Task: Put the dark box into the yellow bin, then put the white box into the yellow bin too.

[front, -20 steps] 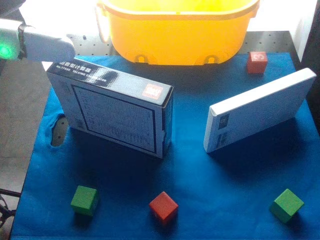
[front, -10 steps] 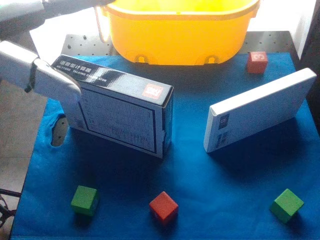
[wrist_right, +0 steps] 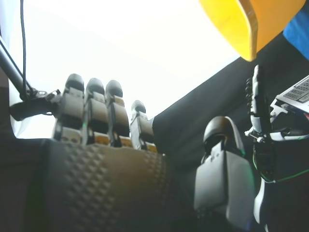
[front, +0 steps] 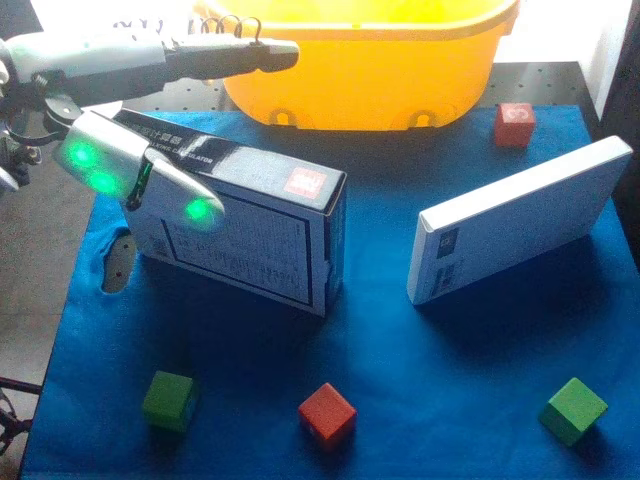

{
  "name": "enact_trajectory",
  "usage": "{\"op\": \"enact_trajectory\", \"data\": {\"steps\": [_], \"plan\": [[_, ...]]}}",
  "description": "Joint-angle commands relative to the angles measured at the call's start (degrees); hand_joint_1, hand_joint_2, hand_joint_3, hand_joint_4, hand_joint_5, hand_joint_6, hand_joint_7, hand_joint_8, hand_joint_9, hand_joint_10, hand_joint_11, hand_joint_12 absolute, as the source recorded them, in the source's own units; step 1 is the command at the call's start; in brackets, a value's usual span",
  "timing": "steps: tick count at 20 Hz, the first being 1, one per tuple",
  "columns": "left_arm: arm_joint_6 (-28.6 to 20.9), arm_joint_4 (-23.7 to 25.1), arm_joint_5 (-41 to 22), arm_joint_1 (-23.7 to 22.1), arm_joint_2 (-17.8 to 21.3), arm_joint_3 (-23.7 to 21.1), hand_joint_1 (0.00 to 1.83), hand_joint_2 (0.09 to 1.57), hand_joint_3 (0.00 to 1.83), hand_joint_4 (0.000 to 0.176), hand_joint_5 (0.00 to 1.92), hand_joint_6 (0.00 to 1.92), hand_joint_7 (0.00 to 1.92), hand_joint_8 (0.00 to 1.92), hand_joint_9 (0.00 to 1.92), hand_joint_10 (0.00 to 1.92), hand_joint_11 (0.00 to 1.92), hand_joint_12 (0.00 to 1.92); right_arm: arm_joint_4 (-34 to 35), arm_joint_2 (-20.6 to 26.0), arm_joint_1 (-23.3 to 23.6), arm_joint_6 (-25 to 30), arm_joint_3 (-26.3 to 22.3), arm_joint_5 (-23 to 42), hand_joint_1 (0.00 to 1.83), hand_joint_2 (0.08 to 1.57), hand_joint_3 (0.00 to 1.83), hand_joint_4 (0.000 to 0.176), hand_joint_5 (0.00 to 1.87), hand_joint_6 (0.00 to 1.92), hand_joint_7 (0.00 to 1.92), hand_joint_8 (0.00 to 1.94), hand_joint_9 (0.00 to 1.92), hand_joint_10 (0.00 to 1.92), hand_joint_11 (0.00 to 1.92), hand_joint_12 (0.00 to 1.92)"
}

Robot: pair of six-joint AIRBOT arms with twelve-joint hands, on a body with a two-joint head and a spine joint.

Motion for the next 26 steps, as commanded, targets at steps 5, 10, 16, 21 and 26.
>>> {"op": "enact_trajectory", "data": {"steps": [5,10,16,21,26], "plan": [[-3.5,1.2,-2.5,-0.8,-0.8,0.2,0.48,0.71,0.0,0.045,0.0,0.0,0.02,0.01,0.02,0.01,0.05,0.02,0.4,0.2,0.9,0.1,0.0,7.0,0.15,1.08,0.0,0.176,0.01,0.0,0.17,0.01,0.06,0.01,0.0,0.0],[-7.4,5.6,-1.6,-0.8,-3.7,2.9,0.65,0.68,0.0,0.049,0.08,0.02,0.16,0.01,0.17,0.02,0.19,0.09,0.4,0.2,0.9,0.1,0.0,7.0,0.15,1.11,0.01,0.176,0.01,0.0,0.14,0.0,0.03,0.0,0.0,0.0],[-7.1,9.0,1.2,-0.4,-5.0,3.3,1.39,0.98,0.0,0.0,1.18,0.47,1.37,0.18,1.19,0.68,0.98,1.0,0.4,0.2,0.9,0.1,-0.1,7.0,0.16,1.06,0.0,0.176,0.03,0.01,0.18,0.01,0.08,0.02,0.0,0.0],[-6.4,6.6,1.2,0.0,-4.5,3.4,1.41,1.01,0.0,0.0,1.16,0.57,1.29,0.37,1.16,0.88,0.94,1.03,0.3,0.2,0.9,0.1,-0.2,7.1,0.16,1.06,0.0,0.176,0.05,0.01,0.16,0.0,0.1,0.01,0.0,0.0],[-1.8,-0.4,0.3,-0.9,-3.3,3.2,1.41,1.01,0.0,0.0,1.1,0.7,1.29,0.35,1.16,0.87,0.93,1.05,0.3,0.2,0.9,0.1,-0.2,7.1,0.12,1.1,0.01,0.176,0.04,0.0,0.17,0.0,0.09,0.0,0.0,0.0]]}}
